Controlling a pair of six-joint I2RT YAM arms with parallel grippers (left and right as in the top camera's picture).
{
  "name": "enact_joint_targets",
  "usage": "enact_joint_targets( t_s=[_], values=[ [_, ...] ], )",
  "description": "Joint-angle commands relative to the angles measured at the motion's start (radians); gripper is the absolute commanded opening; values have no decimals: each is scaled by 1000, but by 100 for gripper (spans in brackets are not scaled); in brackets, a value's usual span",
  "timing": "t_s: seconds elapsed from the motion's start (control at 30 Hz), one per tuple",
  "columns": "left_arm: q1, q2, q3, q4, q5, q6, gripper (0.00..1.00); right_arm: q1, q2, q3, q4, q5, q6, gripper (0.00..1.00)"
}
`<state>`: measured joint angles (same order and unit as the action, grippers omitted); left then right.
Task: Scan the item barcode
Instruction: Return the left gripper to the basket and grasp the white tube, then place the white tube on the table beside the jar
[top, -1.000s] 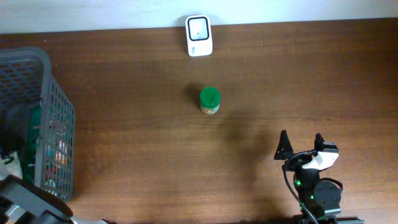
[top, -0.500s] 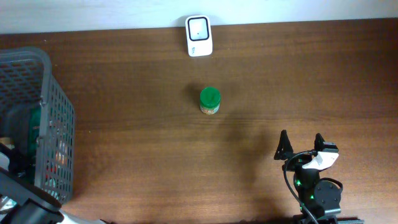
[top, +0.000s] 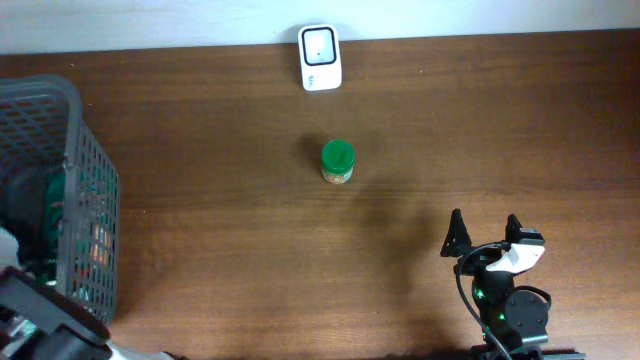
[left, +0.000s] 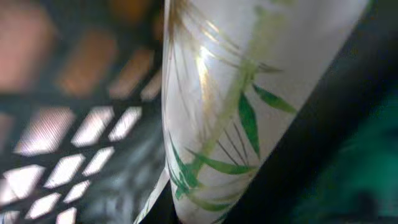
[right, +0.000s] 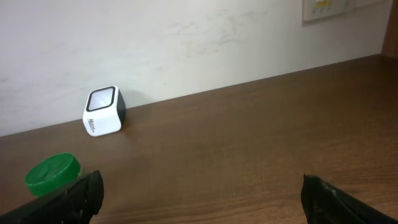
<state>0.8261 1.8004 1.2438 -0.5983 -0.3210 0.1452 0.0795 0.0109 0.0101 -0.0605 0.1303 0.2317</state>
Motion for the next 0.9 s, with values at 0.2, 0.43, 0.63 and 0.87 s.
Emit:
enact_joint_targets(
  t_s=[0.2, 0.43, 0.63, 0.87],
  values=[
    [-254, -330, 294, 48, 10, -55, 0, 5, -8, -5, -8, -2, -6, 98],
    [-486, -511, 348, 85, 11, -122, 0, 5, -8, -5, -8, -2, -6, 98],
    [-776, -548, 347, -18, 48, -161, 0, 5, -8, -5, -8, -2, -6, 98],
    [-1004, -446, 346, -226, 48, -319, 0, 5, -8, -5, -8, -2, -6, 98]
  ],
)
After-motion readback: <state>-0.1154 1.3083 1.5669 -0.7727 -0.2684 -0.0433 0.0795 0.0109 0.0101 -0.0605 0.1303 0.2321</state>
